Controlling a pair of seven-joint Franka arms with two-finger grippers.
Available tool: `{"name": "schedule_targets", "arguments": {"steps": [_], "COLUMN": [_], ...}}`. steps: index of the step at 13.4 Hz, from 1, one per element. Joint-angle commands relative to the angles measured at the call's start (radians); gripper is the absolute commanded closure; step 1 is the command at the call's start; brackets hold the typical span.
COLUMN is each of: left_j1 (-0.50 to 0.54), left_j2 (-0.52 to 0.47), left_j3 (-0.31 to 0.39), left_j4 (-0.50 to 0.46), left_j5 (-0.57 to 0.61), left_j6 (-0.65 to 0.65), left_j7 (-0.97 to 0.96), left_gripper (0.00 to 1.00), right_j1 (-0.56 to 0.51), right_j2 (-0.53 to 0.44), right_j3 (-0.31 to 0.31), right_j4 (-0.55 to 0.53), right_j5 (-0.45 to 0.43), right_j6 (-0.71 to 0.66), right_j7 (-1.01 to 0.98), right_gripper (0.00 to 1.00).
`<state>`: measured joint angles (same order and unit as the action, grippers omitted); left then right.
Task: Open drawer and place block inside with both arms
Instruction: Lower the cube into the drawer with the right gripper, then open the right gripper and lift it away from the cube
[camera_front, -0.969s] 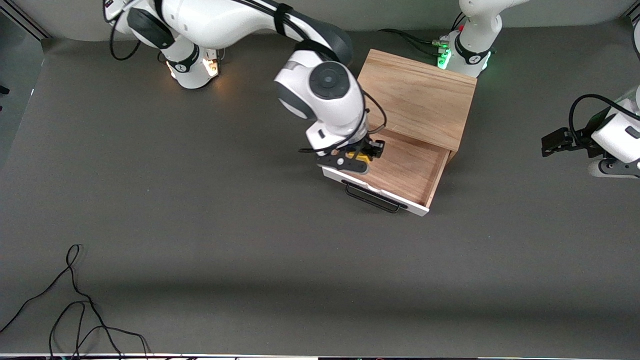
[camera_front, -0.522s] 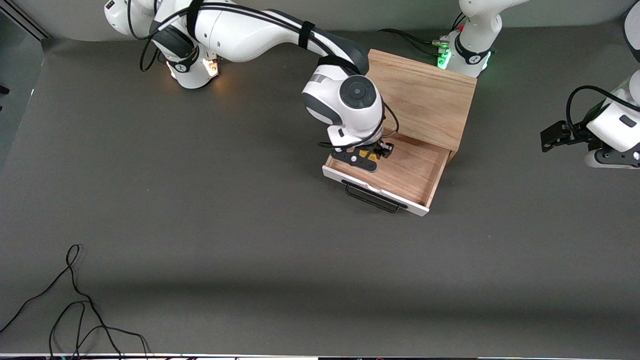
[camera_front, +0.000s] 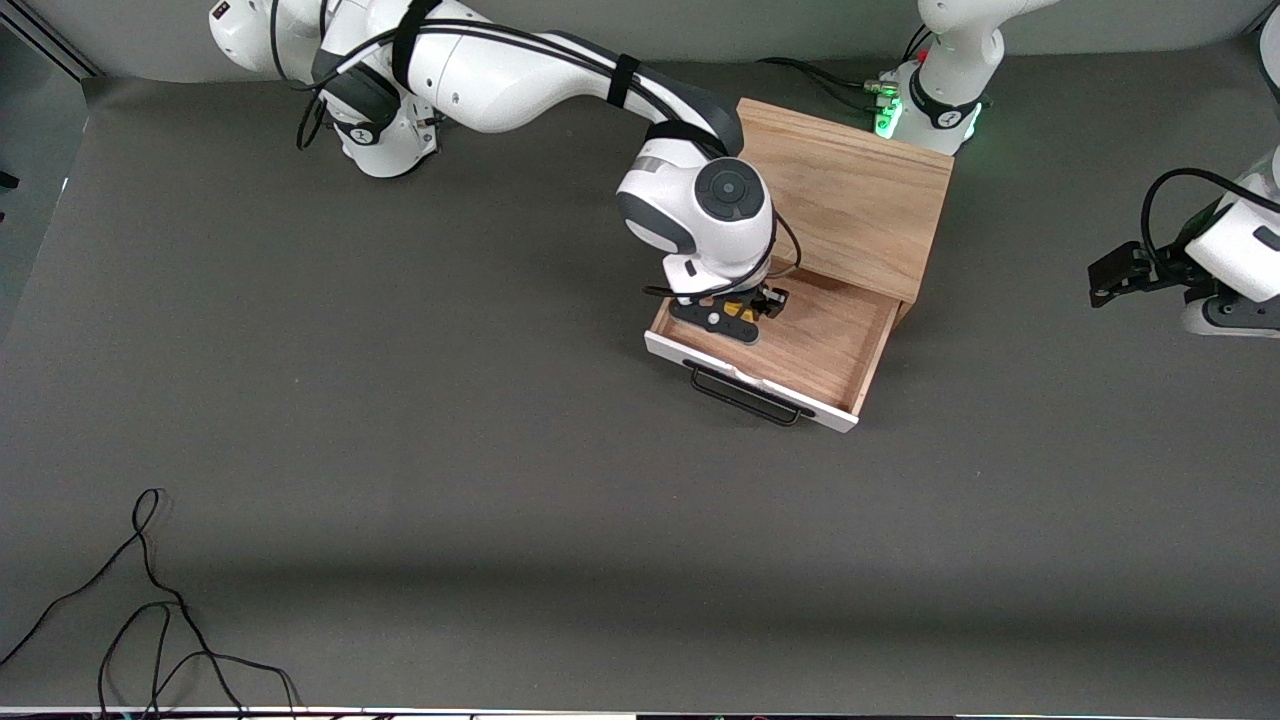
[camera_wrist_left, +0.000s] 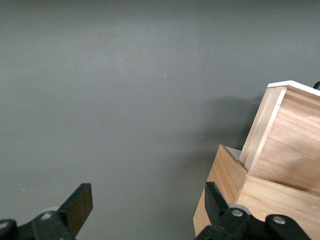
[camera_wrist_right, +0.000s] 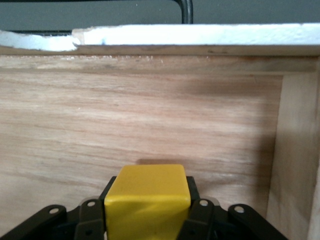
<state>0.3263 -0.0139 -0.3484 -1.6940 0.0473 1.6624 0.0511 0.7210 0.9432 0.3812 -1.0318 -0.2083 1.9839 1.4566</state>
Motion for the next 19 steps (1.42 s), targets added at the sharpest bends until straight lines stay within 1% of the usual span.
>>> {"name": "schedule_targets", "arguments": {"steps": [1, 2, 5, 7, 9, 11, 12, 13, 15, 17, 19], "left_j1": [-0.212, -0.263, -0.299, -0.332, -0.335, -0.345, -0.352, -0.358, -0.355, -0.349, -0.349], "left_j2": [0.026, 0.026, 0.026, 0.023, 0.023, 0.020, 0.020, 0.018, 0.015, 0.011, 0.006], "left_j3": [0.206, 0.257, 0.275, 0.314, 0.318, 0.322, 0.334, 0.341, 0.341, 0.338, 0.338], "left_j4": [0.042, 0.040, 0.040, 0.039, 0.039, 0.039, 0.039, 0.039, 0.037, 0.039, 0.039], "left_j5": [-0.012, -0.012, -0.010, -0.009, -0.009, -0.010, -0.009, -0.009, -0.009, -0.012, -0.012], "left_j6": [-0.006, -0.006, -0.006, -0.007, -0.009, -0.021, -0.023, -0.024, -0.024, -0.026, -0.038], "left_j7": [0.013, 0.016, 0.016, 0.018, 0.016, 0.019, 0.019, 0.019, 0.021, 0.022, 0.024], "left_gripper": [0.00, 0.00, 0.00, 0.00, 0.00, 0.00, 0.00, 0.00, 0.00, 0.00, 0.00], "right_j1": [0.032, 0.032, 0.026, 0.008, -0.050, -0.113, -0.147, -0.194, -0.283, -0.389, -0.492], "right_j2": [0.009, 0.008, -0.007, -0.041, -0.105, -0.165, -0.205, -0.246, -0.363, -0.470, -0.588], "right_j3": [-0.008, -0.007, -0.007, -0.005, 0.001, -0.001, -0.002, -0.002, -0.002, -0.004, -0.007], "right_j4": [0.026, 0.027, 0.038, 0.042, 0.035, 0.026, 0.006, -0.032, -0.158, -0.255, -0.373], "right_j5": [-0.081, -0.098, -0.100, -0.091, -0.066, 0.012, 0.048, 0.065, 0.088, 0.139, 0.147], "right_j6": [0.004, 0.003, -0.008, -0.051, -0.103, -0.154, -0.175, -0.180, -0.174, -0.172, -0.171], "right_j7": [0.034, 0.034, 0.028, 0.018, -0.016, -0.135, -0.159, -0.176, -0.263, -0.376, -0.499], "right_gripper": [0.00, 0.00, 0.00, 0.00, 0.00, 0.00, 0.00, 0.00, 0.00, 0.00, 0.00]}}
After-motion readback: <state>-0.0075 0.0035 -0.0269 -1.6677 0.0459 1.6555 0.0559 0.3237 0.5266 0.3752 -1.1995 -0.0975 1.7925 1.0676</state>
